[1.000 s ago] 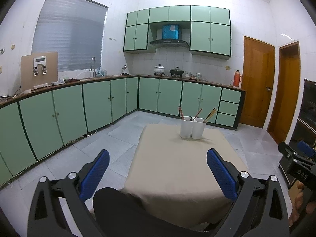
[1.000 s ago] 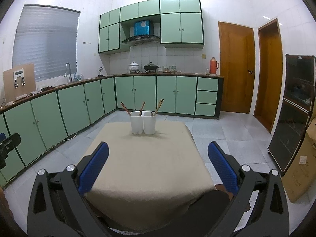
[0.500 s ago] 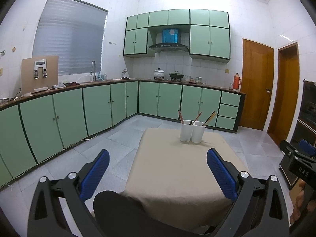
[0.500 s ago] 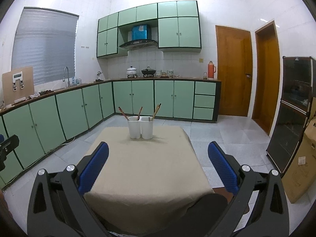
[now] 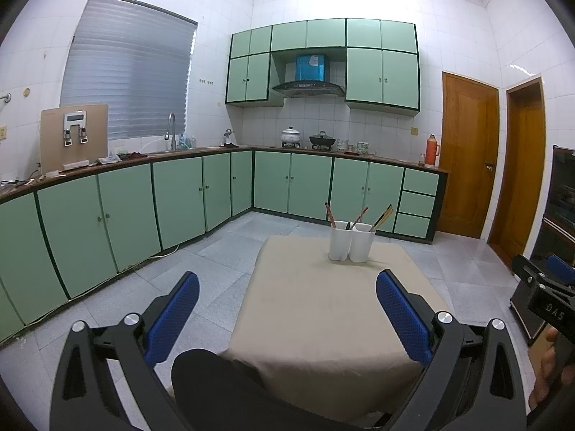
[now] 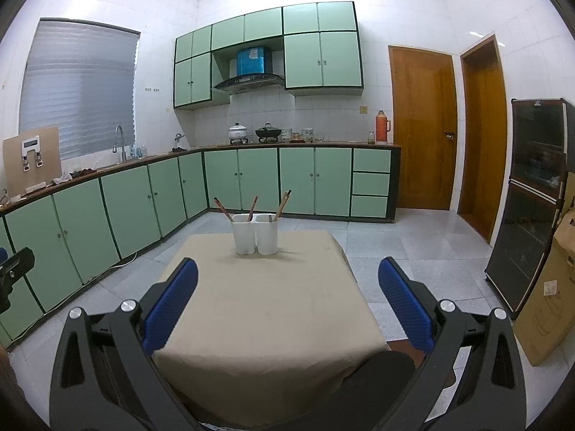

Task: Organize utensils

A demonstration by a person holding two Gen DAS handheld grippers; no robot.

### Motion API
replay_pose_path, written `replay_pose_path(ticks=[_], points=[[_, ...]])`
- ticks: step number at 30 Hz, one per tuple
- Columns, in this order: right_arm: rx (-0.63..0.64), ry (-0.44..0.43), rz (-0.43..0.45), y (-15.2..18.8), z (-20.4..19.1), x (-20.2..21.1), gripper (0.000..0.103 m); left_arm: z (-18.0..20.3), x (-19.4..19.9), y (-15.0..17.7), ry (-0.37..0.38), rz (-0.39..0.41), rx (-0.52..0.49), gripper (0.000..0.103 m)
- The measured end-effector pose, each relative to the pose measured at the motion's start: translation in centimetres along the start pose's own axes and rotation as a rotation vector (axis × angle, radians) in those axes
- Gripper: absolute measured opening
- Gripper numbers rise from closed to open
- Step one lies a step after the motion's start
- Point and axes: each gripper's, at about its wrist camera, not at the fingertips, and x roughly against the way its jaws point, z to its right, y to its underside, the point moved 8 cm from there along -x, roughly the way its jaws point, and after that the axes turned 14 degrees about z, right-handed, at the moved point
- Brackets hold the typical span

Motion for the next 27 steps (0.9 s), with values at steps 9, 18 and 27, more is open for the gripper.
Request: replay_pose_path(ticks=[9,18,27], points=[[-0.001,0.001,0.004,-0.19,-0.27,-0.27,0.097,0.02,-0.24,-0.21,-0.002,0.001,-0.001,0.097],[-0.001,0.001,0.004,-0.20,-0.24,-0.28,0.097,0.14,-0.13,-0.17,-0.002,0.004,-0.001,0.097],[-0.002,0.002,0.005,-0.40,-0.23,-0.24,0.097,0.23,-0.20,-0.34,-0.002,0.005,-0.001,0.097]])
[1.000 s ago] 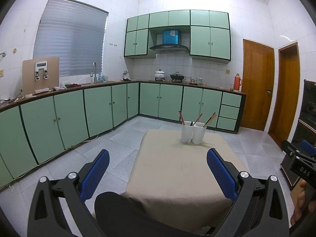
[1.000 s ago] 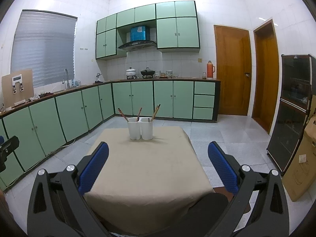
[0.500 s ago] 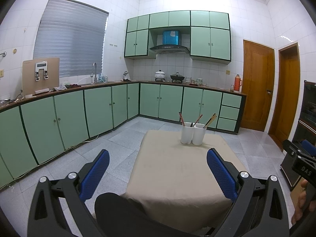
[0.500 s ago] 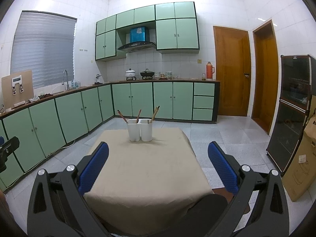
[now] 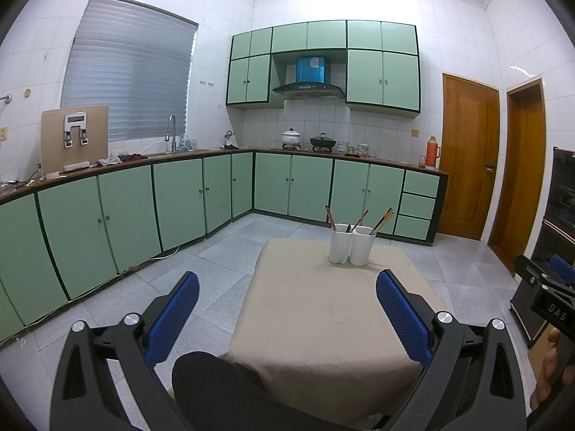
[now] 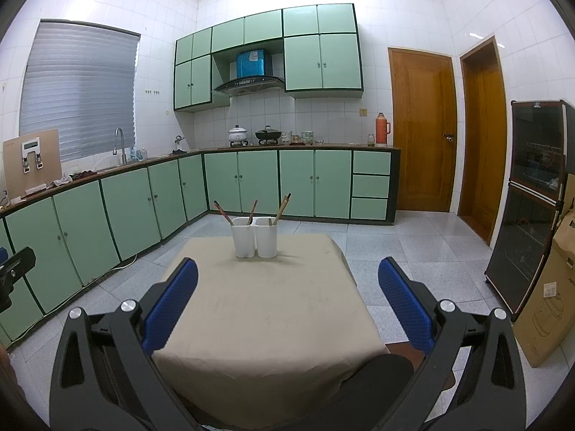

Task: Organize utensils

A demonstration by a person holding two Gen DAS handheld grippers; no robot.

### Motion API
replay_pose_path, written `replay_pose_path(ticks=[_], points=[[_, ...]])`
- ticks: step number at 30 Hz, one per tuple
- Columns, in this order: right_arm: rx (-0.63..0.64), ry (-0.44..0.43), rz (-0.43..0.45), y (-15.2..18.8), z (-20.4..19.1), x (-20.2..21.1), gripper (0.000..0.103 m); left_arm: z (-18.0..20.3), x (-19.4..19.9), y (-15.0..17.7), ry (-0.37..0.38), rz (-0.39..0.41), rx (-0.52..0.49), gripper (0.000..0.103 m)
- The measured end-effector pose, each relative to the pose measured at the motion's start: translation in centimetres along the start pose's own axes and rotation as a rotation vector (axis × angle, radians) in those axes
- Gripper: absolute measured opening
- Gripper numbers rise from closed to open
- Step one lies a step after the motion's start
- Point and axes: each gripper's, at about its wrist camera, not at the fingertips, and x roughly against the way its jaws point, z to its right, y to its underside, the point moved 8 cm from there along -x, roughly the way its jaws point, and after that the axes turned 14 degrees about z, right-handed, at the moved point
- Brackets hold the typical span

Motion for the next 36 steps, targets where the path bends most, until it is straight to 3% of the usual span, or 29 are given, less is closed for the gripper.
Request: replay_pose_path(ticks=[36], points=[[-0.001,-0.001,0.000,-0.13,0.00,0.02,0.097,0.20,-0.12,-0.29,0.002,0.000,0.006,0.097]])
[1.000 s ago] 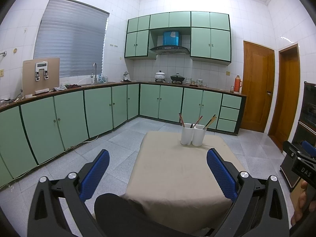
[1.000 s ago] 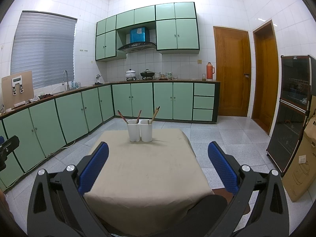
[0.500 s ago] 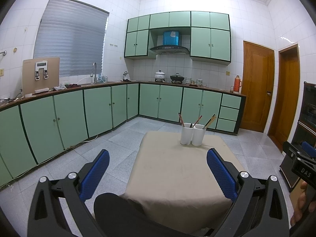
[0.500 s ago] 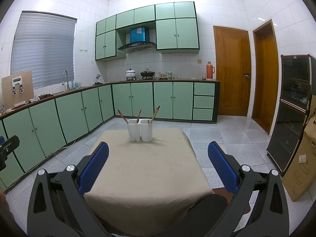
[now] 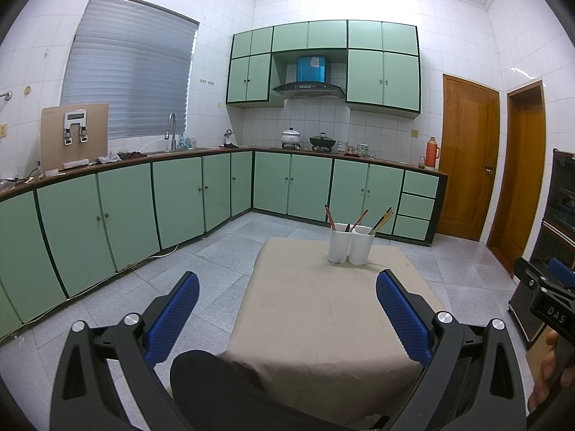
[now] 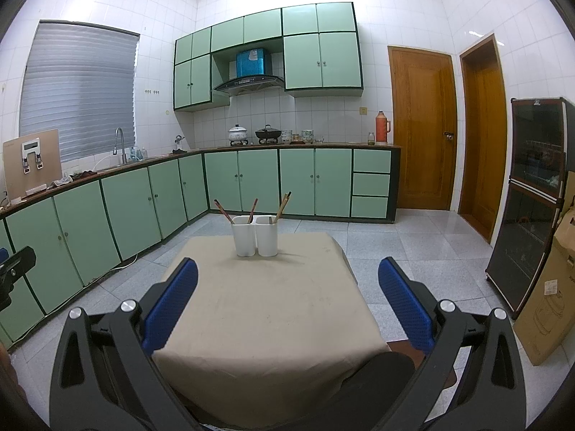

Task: Organize utensils

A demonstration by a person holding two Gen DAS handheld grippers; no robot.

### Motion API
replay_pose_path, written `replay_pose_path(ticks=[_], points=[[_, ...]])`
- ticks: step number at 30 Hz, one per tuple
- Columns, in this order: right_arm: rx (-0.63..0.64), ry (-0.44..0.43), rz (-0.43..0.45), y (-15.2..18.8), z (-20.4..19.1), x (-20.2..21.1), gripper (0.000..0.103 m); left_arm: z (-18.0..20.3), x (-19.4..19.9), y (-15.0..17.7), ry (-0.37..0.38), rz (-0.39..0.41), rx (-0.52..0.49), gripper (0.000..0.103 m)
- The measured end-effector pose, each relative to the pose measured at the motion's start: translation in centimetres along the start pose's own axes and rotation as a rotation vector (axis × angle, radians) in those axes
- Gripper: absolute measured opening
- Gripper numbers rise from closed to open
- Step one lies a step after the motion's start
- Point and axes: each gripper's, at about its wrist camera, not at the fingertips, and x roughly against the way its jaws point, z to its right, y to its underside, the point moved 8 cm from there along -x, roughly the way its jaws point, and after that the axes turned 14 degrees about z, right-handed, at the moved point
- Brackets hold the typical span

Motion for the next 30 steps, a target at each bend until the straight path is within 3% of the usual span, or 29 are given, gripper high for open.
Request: replay_pose_path(ticks=[30], points=[[-0.002,-0.001,-0.002,0.15,-0.01,-0.09,0.097,0.15,0.03,0.00,0.002,-0.001,0.002,0.097]])
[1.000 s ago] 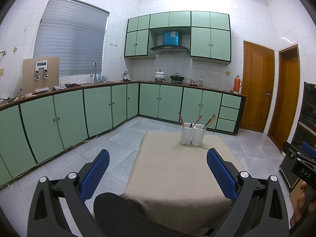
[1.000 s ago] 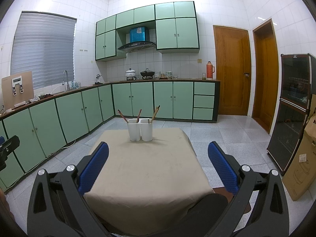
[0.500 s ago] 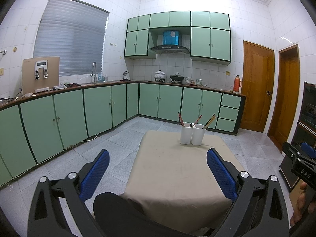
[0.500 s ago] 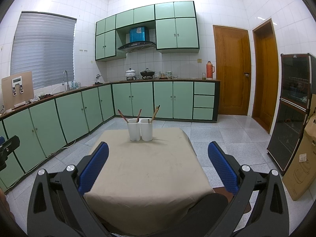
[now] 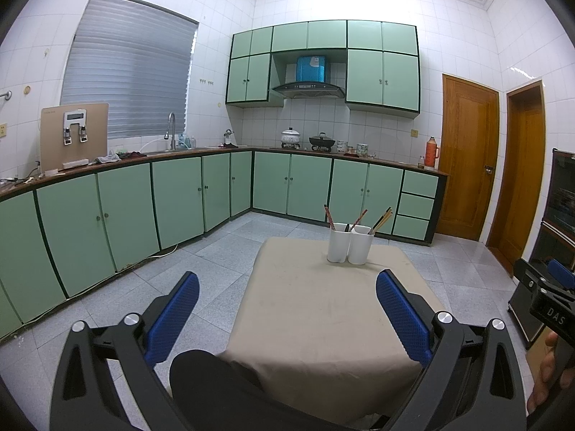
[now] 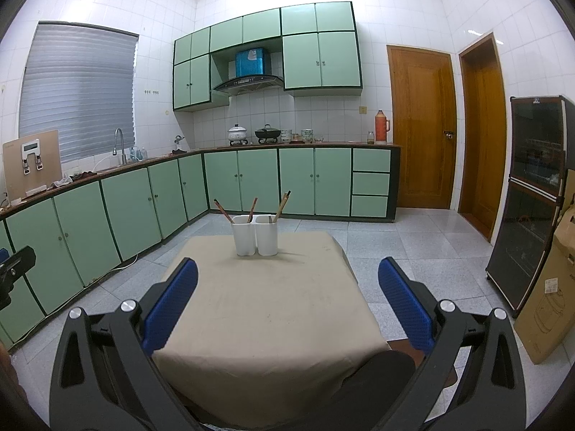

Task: Organize utensils

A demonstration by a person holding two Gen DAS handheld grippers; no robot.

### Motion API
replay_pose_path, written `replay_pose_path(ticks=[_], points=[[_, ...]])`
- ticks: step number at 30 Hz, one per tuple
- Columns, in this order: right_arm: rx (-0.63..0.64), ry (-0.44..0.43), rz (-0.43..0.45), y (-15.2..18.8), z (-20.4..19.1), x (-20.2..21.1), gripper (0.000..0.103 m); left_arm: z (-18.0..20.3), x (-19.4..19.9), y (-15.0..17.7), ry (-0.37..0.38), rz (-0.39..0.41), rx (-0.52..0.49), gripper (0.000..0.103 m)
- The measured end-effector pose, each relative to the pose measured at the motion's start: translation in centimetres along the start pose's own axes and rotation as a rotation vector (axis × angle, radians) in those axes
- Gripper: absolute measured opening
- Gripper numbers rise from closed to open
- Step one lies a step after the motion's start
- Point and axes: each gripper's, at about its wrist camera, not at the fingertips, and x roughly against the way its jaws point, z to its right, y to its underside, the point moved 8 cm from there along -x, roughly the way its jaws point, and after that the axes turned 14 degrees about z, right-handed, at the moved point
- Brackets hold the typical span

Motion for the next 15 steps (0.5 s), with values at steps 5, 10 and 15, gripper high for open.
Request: replay_pose_path(ticks=[5,10,15], points=[[0.000,0.000,0.000,0.02,0.11,-0.02,0.097,0.05,-0.01,-0.01,0.001,0.000,0.000,0.097],[0.000,0.000,0.000,-0.01,0.12,-0.02,0.097,-0.02,0.03,0.03,-0.002,-0.001,0.003,0.097],[-0.001,0.001,-0.002,0.12,0.04,0.06,0.097,0.04,0.04,0.03,-0.001,0.000,0.002,0.097]])
